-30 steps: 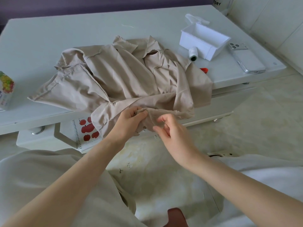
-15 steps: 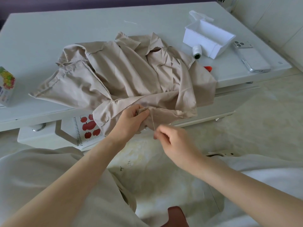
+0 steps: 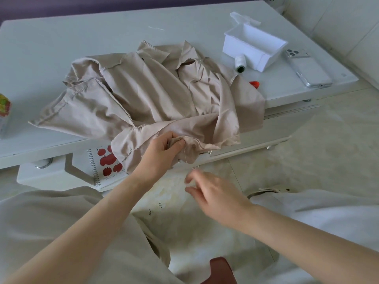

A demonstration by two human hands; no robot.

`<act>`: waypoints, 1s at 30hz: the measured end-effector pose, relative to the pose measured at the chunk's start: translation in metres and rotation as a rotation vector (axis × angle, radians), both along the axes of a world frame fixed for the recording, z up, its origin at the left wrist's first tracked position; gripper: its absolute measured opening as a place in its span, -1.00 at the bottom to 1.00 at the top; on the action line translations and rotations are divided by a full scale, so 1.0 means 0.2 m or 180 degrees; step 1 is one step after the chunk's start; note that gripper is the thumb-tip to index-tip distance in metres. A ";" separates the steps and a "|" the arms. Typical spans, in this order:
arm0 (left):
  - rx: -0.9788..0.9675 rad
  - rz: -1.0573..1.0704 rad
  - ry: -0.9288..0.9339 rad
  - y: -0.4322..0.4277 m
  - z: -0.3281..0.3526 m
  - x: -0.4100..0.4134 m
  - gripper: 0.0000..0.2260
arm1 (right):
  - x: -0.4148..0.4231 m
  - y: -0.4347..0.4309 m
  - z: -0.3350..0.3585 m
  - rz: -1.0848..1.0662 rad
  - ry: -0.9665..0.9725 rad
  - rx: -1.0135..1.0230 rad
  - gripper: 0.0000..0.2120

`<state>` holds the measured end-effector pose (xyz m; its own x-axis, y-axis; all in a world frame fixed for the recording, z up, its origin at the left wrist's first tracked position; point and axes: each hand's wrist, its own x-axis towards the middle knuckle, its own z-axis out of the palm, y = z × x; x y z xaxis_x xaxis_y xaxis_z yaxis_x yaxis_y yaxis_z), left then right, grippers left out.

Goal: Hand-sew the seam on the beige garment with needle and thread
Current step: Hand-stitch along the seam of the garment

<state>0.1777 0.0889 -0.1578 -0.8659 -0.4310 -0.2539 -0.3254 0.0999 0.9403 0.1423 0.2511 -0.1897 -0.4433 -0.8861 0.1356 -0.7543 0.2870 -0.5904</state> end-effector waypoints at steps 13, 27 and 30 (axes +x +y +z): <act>-0.0072 -0.0126 -0.0064 -0.02 0.00 0.03 -0.83 | -0.37 -0.02 0.12 -0.0899 0.0067 -0.0020 -0.73; -0.0552 -0.0599 -0.0119 0.01 0.01 0.04 -0.87 | -0.31 -0.11 0.28 -0.0052 -0.0517 0.0458 -0.55; -0.0490 -0.0611 -0.0026 0.01 0.03 0.05 -0.87 | -0.32 -0.14 0.26 -0.0106 -0.0471 0.0393 -0.85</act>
<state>0.1871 0.0919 -0.1519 -0.9338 -0.2930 -0.2053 -0.2943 0.3026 0.9066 0.0781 0.2232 -0.1367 -0.4797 -0.8764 -0.0420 -0.6508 0.3875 -0.6529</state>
